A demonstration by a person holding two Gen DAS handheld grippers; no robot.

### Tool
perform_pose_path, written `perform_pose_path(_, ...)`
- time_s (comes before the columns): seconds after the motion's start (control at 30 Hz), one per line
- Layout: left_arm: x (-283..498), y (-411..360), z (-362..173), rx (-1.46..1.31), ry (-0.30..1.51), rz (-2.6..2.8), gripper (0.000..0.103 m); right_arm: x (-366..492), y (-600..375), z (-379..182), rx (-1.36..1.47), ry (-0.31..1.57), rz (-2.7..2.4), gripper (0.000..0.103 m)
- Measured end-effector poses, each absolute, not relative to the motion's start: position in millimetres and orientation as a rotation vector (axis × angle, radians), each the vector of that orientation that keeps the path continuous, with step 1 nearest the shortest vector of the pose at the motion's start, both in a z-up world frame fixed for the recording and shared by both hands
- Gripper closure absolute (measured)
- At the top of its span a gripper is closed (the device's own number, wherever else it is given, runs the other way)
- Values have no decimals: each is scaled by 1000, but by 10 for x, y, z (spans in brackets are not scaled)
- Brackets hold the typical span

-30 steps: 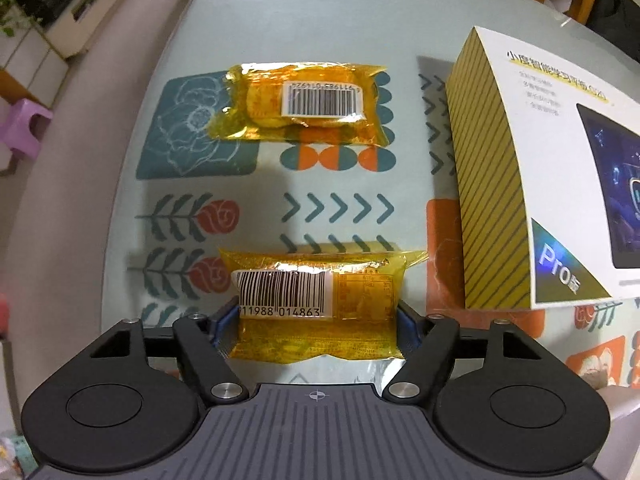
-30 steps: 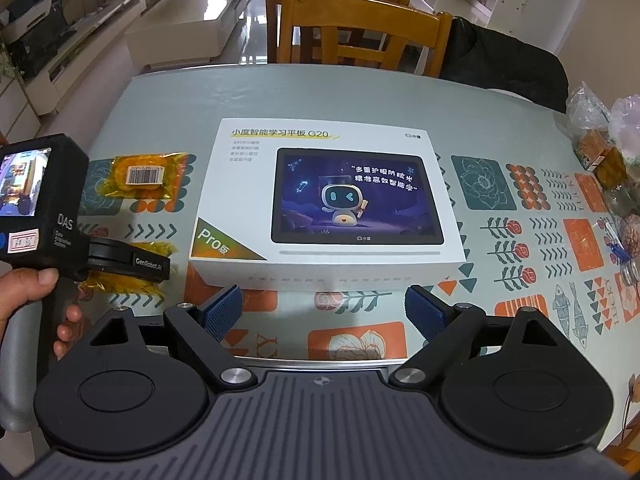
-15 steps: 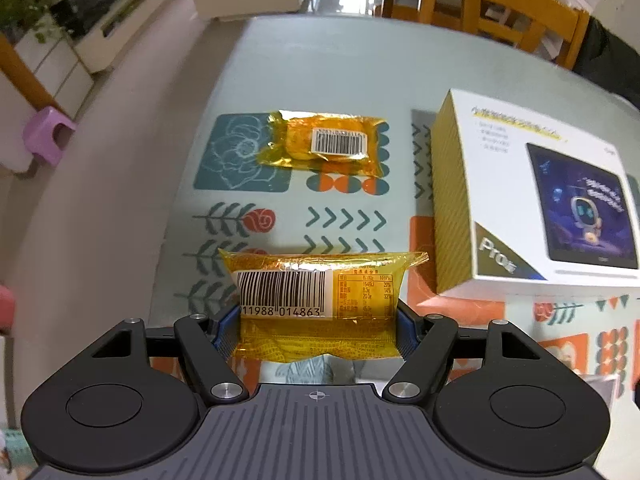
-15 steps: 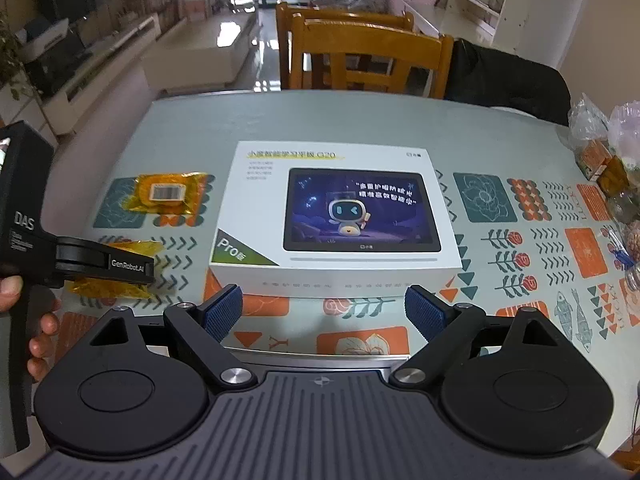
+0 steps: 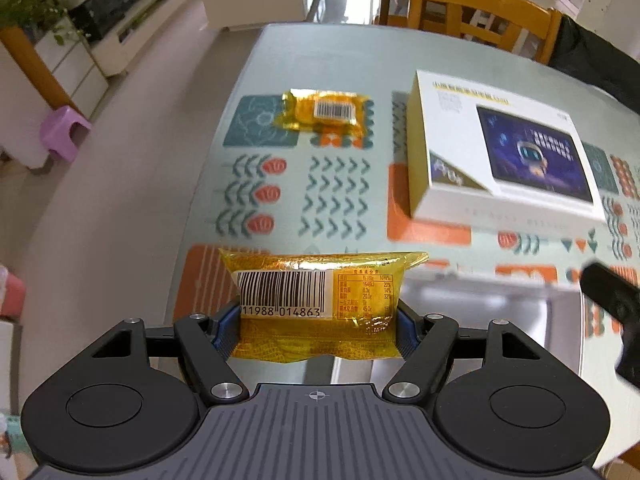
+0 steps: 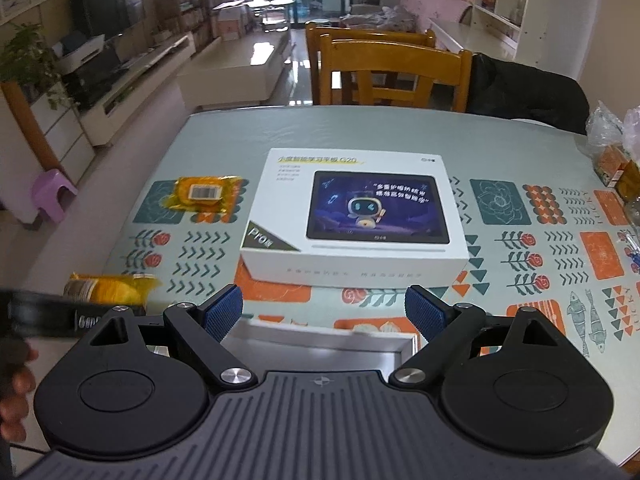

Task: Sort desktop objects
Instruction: 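Carry the orange packet with the left tool into the open white box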

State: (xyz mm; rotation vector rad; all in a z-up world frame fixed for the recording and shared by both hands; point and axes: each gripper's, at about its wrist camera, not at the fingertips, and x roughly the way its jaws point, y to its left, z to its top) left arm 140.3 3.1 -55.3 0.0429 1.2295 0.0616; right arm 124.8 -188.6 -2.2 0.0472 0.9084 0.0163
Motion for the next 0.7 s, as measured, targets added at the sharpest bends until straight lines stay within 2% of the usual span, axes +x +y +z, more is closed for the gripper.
perform_pose_path(0.7, 307, -281, -650, 28, 1297, 92, 32, 528, -2218, -120, 75, 920, 85, 0)
